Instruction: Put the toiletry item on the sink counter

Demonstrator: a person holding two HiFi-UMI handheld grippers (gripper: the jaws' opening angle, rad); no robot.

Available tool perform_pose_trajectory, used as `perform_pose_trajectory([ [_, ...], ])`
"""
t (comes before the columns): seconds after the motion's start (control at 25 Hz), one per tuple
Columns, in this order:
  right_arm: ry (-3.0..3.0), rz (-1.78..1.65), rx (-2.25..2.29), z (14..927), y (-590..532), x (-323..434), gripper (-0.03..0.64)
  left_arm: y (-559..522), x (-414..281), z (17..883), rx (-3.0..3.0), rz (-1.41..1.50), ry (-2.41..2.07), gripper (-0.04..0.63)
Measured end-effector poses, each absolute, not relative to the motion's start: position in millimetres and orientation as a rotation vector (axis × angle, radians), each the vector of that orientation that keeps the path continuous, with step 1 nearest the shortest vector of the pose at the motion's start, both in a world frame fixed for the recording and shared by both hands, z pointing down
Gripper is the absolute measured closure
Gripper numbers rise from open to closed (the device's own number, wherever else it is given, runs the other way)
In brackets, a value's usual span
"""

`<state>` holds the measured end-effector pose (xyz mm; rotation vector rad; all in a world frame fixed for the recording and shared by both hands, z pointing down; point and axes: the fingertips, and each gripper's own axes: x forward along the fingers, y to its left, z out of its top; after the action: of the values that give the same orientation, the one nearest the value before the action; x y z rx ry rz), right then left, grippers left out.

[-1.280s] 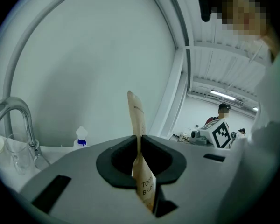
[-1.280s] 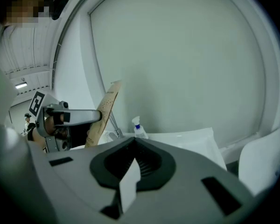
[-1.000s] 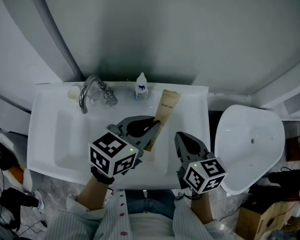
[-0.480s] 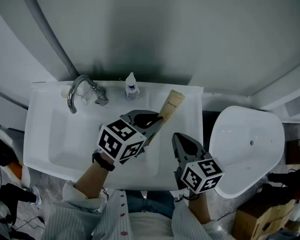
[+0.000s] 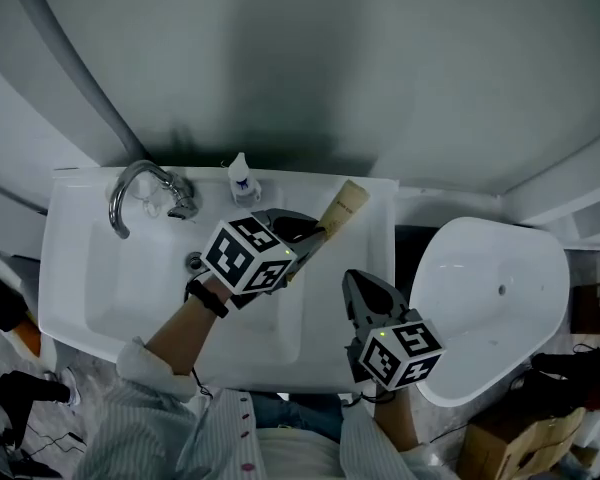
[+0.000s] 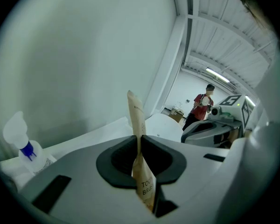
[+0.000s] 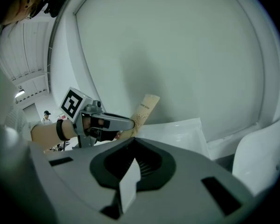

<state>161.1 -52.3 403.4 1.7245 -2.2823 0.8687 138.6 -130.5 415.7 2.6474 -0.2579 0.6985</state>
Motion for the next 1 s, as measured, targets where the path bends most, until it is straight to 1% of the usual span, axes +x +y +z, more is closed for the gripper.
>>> perform_pose_trajectory([
  [0.52, -2.264, 0.976, 1.638, 435.7, -71.7, 167.2, 0.607, -159.8, 180.0, 481.5, 2.591, 0.966, -0.06, 0.549],
  [0.8, -2.247, 1.019, 1.617, 449.4, -79.3, 177.4, 0.607, -170.2, 202.1, 499.5, 2.586, 1.017, 0.037, 0.549],
  [1.0, -2.241, 1.038, 1.607, 458.1, -87.4, 181.4, 0.607, -177.4, 204.3, 519.6, 2.613, 1.166, 0.149, 0.549],
])
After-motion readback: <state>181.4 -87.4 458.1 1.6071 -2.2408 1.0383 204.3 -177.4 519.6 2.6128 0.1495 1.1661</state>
